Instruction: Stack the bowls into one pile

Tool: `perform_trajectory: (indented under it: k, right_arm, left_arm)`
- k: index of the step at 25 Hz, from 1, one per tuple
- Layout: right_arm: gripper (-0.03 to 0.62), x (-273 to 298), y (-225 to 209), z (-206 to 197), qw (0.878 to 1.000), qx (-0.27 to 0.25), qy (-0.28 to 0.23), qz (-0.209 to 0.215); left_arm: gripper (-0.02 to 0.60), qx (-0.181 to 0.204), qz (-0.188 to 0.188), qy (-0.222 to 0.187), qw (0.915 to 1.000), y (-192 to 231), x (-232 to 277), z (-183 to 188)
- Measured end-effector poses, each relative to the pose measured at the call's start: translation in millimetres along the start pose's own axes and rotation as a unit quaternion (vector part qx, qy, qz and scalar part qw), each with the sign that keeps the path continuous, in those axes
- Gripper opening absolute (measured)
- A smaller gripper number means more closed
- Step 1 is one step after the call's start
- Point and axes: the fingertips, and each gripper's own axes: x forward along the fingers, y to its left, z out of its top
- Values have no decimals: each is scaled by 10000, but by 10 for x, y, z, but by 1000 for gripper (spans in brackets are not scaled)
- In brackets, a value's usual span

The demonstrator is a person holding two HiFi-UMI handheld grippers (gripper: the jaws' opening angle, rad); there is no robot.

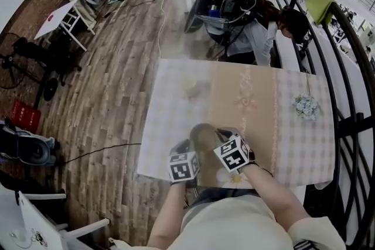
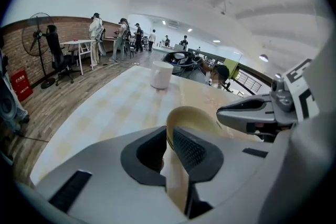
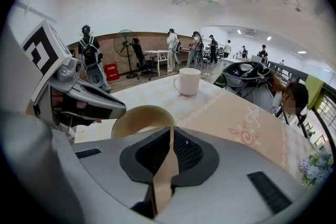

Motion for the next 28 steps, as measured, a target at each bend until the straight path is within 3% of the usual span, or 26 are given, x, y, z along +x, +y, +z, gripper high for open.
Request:
perform_trajectory:
  k: [4,6,11,20,28]
  right_arm:
    - [15,-24,-22,15,9999,70,-75,-105]
    - [15,-58,-19,26,9997,107,-161,-163]
    - [15,-239,-31,132,9981,218,-489,-317]
    - [15,-726,-29,286,9896,578,-1212,-515]
    - [15,-1342,-97,235,9838,622,-1634,-402]
  left_arm:
    - [28,8,-66,-75,9999,-1,-12,31]
    - [118,13,-148,-105,9998,-17,-22,39]
    - [112,124,-278,-267,9992,-101,-95,147]
    - [35,194,-470,-824,9953,-332,-445,377]
    - [14,191,-658,-1185,9906,-850,-755,411]
